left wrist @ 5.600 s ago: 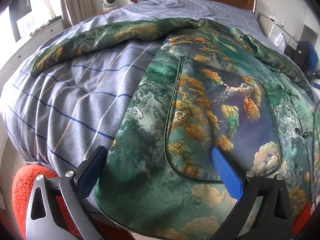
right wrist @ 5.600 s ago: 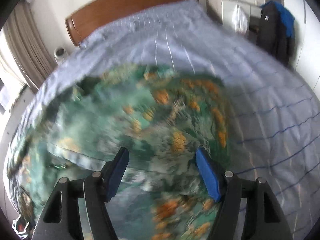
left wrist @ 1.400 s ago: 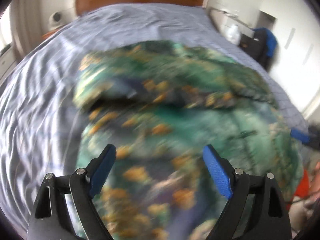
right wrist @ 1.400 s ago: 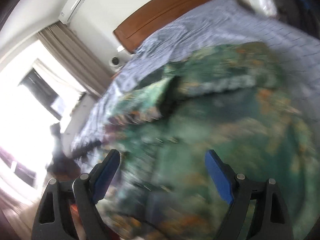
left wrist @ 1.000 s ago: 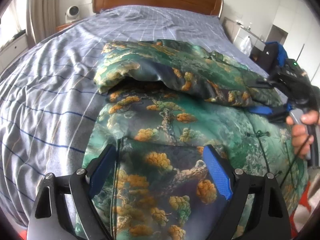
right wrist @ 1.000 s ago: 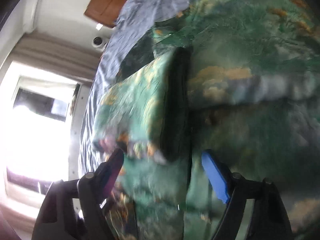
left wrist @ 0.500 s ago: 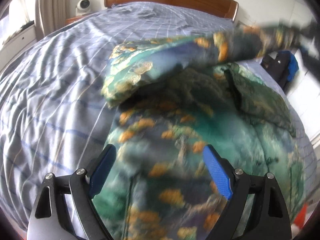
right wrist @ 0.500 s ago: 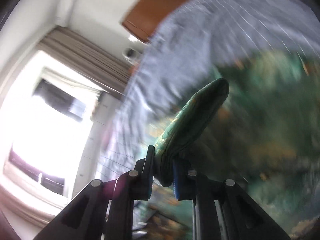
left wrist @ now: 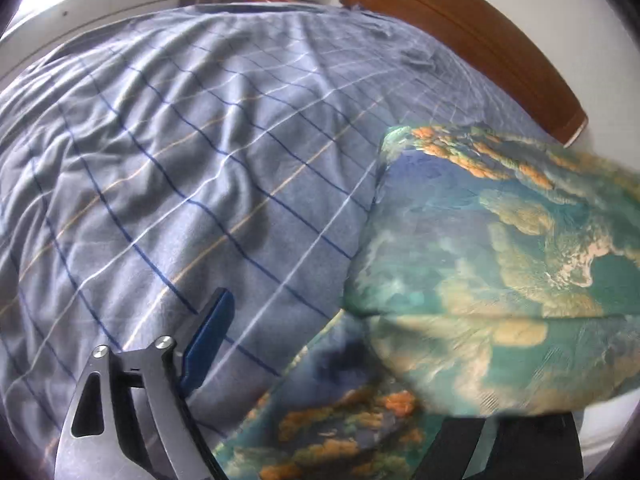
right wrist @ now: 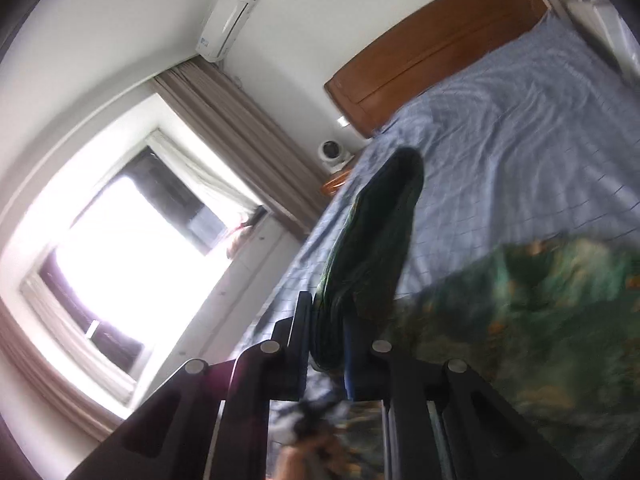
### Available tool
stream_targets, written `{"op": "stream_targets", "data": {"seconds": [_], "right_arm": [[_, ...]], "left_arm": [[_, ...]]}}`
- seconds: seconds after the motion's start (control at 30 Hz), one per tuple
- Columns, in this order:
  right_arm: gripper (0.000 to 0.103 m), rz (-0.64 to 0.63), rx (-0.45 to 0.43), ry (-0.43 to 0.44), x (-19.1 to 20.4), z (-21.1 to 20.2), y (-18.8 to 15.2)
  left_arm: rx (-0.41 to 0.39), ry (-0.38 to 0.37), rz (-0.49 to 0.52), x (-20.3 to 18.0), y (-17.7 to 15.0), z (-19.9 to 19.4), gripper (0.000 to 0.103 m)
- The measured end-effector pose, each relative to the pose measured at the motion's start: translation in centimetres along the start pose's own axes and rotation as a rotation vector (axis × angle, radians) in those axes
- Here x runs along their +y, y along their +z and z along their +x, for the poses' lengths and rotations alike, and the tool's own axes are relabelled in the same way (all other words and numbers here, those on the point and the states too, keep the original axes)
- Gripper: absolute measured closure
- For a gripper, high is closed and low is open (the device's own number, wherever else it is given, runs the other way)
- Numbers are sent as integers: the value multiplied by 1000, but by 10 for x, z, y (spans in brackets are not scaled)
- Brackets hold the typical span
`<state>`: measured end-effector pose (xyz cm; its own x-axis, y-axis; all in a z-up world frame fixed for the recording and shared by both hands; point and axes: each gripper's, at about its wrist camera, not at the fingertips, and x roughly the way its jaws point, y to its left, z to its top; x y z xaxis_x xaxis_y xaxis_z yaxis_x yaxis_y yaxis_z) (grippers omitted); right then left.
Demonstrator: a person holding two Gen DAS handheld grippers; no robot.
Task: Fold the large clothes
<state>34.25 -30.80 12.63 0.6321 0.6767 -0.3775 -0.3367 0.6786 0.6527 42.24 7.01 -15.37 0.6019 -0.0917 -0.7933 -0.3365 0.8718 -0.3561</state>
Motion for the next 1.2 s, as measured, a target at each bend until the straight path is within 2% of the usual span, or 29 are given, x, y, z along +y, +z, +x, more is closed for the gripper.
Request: {"op": "stream_targets", "data": {"seconds": [0.07,0.17,0.27,0.4,0.47,0.53,0.57,0.63,0.67,0.7,0.8,0.87,0.93,1.0,1.07,1.1,1.17,1.2], "right_arm": [[91,-2,16,-53,-21,1,-4],[91,28,35,-154,-68,6,-20],[91,68,75,-267,-122,11,-47],[91,88,208,-450,-190,35,-96],[90,96,262,-483,-208,45,-117],[89,88,244,-498,-211,46,-124],[83,83,233,-500,-211,45,-124],[68,86,228,-498,-206,41,-120],[57,81,228,-496,-201,36,-118],[51,70,226,-490,-202,32,-112],[50,-30,176,-518,-183,13,-104],[51,-118,120,-532,-161,0,-96],[51,-165,108,-499,-149,0,-92],[52,-191,134,-418,-141,14,-88],[54,-202,178,-379,-137,36,-92],[54,-204,202,-378,-139,45,-95],[54,-203,270,-401,-150,68,-106],[56,-191,308,-424,-161,81,-113]], "left_arm": [[9,28,73,-9,-6,3,30],[41,62,158,-19,-18,9,37],[85,98,218,-22,-28,19,38],[107,130,290,-26,-40,22,35],[124,128,310,-24,-43,15,27],[150,119,323,-17,-49,4,22],[164,115,331,-13,-52,-2,21],[195,103,353,-4,-60,-18,21],[196,97,362,1,-65,-32,21],[185,91,365,3,-66,-41,21],[74,63,383,0,-62,-77,21],[-12,-3,396,-17,-53,-94,22],[-55,-77,425,-39,-46,-95,22],[-70,-123,456,-61,-35,-81,28],[-35,-147,478,-78,-29,-56,41],[-10,-136,482,-82,-26,-40,46],[72,-45,480,-82,-26,-6,64],[125,-7,463,-77,-26,11,69]]}}
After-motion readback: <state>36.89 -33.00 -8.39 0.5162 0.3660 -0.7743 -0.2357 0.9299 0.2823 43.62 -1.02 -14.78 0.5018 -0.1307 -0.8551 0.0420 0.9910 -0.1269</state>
